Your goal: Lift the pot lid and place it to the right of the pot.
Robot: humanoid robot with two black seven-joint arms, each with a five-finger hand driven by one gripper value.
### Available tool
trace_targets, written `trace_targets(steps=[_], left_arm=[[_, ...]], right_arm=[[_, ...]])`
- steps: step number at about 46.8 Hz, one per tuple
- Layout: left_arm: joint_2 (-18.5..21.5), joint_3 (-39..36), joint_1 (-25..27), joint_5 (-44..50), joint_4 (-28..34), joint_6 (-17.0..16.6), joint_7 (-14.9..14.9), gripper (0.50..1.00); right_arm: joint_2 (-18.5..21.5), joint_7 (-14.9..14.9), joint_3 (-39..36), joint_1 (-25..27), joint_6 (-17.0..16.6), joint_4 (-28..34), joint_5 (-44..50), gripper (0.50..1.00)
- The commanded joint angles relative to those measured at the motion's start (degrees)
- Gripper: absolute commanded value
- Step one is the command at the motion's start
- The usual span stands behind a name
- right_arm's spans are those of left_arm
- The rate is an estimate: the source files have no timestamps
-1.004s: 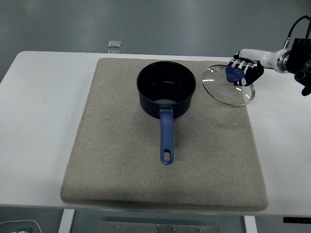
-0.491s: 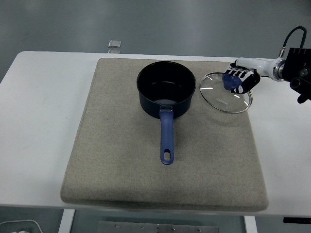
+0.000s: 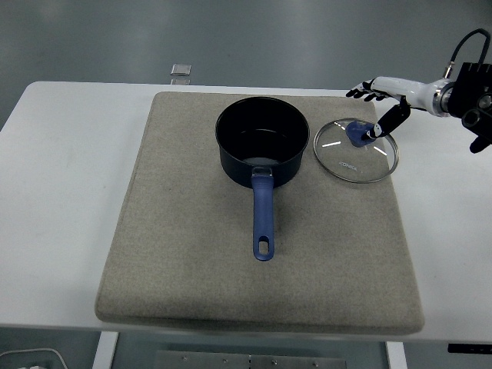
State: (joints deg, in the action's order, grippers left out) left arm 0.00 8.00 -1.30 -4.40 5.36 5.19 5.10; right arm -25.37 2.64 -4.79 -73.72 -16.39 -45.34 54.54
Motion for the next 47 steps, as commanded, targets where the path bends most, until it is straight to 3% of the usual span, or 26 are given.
trace_targets(steps=[1,10,20,32,47], left_arm=[[0.0,0.0,-0.02,0.0,0.0,0.0,0.0,1.0],[0.0,0.0,-0.02,0.0,0.0,0.0,0.0,1.0],[0.0,0.0,-0.02,0.0,0.0,0.0,0.0,1.0],[0.0,0.0,-0.02,0.0,0.0,0.0,0.0,1.0],[0.0,0.0,-0.02,0.0,0.0,0.0,0.0,1.0]], right_arm=[[0.23,-0.09,-3.46,0.33,-2.77,0.08,-4.7,0.911],[0.32,-0.1,-6.9,2.35,-3.56,0.52,-17.88,0.911],[3.31,-0.1,-11.2,5.42,-1.1,0.87,-35.99,0.911],[4.01,-0.18,-16.92,8.06,-1.28,3.77,-48.12,0.911],[6.21,-0.71,-17.45,11.66,-2.16,7.38,-64.29,0.911]])
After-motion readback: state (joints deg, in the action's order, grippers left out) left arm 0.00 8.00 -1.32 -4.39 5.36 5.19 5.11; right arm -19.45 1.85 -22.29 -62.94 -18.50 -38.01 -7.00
